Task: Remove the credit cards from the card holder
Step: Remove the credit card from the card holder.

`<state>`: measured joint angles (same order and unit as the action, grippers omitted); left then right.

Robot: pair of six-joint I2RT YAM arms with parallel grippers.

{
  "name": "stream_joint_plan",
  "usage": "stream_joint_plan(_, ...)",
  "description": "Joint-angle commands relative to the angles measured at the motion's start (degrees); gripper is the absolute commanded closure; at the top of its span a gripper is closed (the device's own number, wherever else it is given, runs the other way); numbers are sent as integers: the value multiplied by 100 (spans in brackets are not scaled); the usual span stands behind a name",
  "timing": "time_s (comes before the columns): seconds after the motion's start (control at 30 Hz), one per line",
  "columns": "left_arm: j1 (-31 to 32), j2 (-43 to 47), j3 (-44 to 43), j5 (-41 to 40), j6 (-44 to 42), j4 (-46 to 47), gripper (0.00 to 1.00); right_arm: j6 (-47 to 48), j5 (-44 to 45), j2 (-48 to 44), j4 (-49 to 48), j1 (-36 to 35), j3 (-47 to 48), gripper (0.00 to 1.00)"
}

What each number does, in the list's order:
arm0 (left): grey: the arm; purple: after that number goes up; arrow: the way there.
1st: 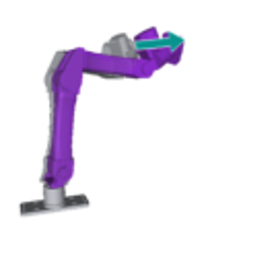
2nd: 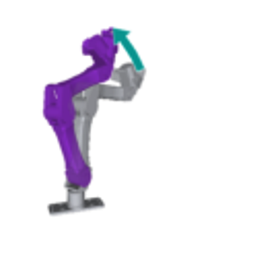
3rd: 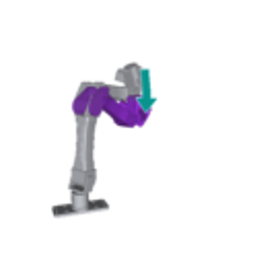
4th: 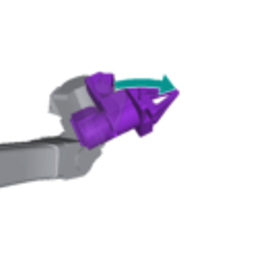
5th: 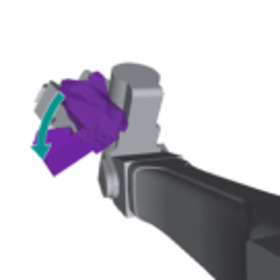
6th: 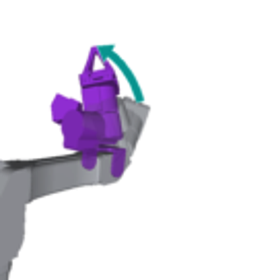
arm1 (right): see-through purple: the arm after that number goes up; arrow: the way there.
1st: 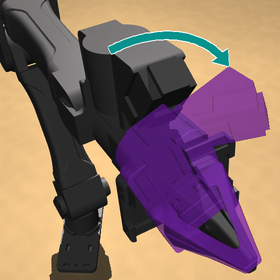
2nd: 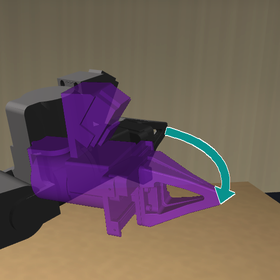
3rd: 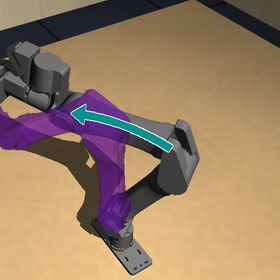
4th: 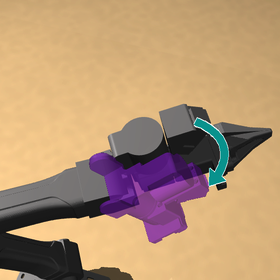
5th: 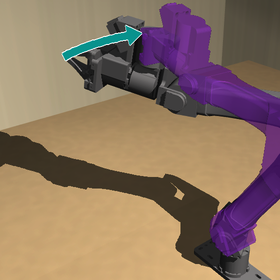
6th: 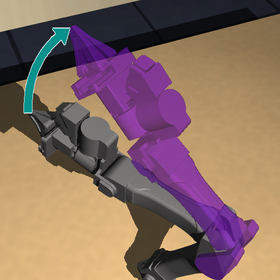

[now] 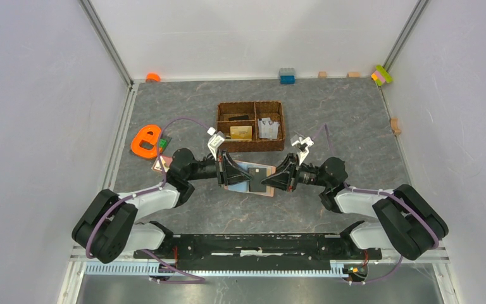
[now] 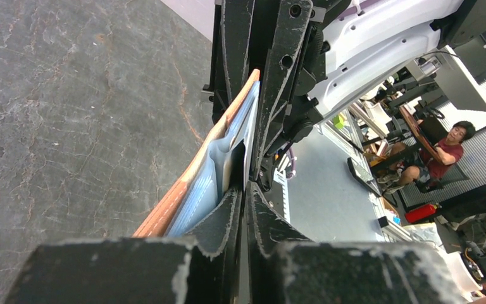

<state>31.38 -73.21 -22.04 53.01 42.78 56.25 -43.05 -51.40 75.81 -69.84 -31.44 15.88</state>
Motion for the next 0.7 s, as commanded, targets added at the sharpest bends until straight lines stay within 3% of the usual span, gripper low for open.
stream_joint_plan(0.0, 55, 119, 23, 275, 125, 408, 88, -223, -71, -158, -819, 53, -70, 100)
stream_joint_plan(0.4, 44, 316, 105, 263, 169, 475, 97, -512, -151, -99, -1207, 294, -188, 100)
stream_joint_plan(0.67, -8, 262, 97, 220, 186, 475, 98, -587, -152, -13, -1324, 365, -195, 100)
